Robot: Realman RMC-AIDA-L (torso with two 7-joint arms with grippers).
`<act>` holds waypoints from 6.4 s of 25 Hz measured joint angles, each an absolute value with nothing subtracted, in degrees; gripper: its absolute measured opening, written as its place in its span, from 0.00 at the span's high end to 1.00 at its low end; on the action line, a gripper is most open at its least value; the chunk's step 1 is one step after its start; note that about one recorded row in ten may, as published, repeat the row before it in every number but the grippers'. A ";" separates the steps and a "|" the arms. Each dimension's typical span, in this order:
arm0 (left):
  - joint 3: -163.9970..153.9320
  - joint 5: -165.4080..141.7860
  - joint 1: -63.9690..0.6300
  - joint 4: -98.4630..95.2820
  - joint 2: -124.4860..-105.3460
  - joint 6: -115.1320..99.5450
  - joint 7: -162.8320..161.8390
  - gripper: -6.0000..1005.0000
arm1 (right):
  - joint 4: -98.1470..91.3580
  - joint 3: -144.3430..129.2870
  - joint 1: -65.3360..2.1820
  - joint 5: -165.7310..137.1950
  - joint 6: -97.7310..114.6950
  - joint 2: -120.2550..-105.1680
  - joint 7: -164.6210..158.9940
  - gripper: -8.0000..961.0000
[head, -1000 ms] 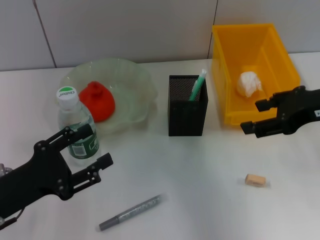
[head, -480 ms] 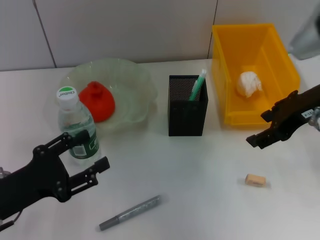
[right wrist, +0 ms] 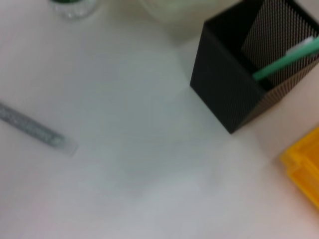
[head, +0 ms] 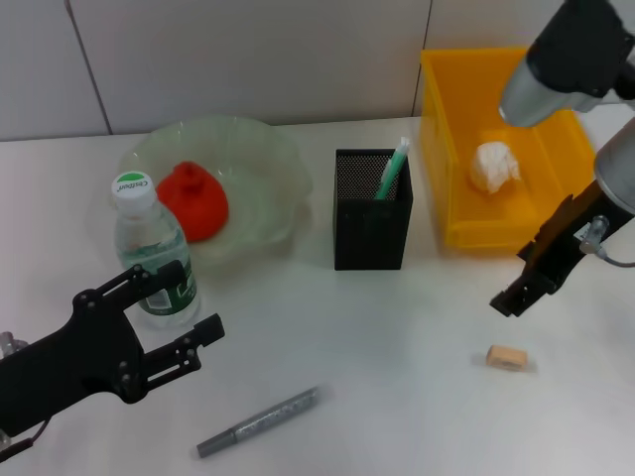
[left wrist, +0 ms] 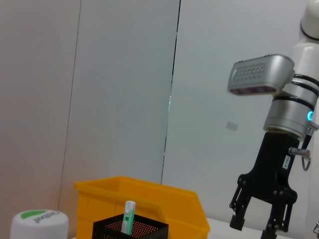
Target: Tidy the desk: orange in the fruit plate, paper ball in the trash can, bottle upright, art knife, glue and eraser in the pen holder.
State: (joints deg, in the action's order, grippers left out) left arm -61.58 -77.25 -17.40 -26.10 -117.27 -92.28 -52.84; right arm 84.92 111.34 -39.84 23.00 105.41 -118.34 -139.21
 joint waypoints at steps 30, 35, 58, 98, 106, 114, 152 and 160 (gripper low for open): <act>-61.56 -78.68 -17.84 -26.90 -117.86 -92.55 -52.73 0.22 | 72.07 104.63 -41.82 19.37 99.43 -118.71 -142.98 0.21; -61.60 -78.66 -17.85 -27.06 -117.86 -92.44 -52.73 0.22 | 71.17 102.20 -41.78 19.37 98.11 -118.81 -143.58 0.21; -61.54 -78.66 -18.19 -27.33 -117.77 -92.26 -52.74 0.22 | 67.44 98.86 -41.96 19.36 95.18 -118.92 -144.58 0.39; -61.27 -78.66 -18.19 -27.34 -117.72 -92.48 -52.03 0.22 | 62.89 97.30 -43.07 19.73 93.45 -118.91 -146.57 0.83; -61.25 -78.66 -18.18 -27.33 -117.77 -92.47 -52.03 0.22 | 65.60 98.28 -42.63 19.62 94.26 -118.92 -146.69 0.85; -61.20 -78.66 -18.10 -27.33 -117.77 -92.52 -52.03 0.22 | 73.10 99.43 -41.27 21.14 95.89 -118.93 -147.34 0.86; -61.28 -78.57 -19.99 -27.60 -118.04 -92.63 -52.55 0.22 | 78.99 111.74 -40.89 36.50 78.12 -118.25 -140.75 0.86; -61.44 -78.57 -20.26 -27.60 -118.04 -92.63 -52.30 0.22 | 71.80 111.51 -43.60 36.47 74.26 -118.09 -139.59 0.84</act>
State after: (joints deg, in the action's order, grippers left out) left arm -61.44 -78.57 -20.26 -27.60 -118.04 -92.63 -52.30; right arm 71.80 111.51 -43.60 36.47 74.26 -118.09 -139.59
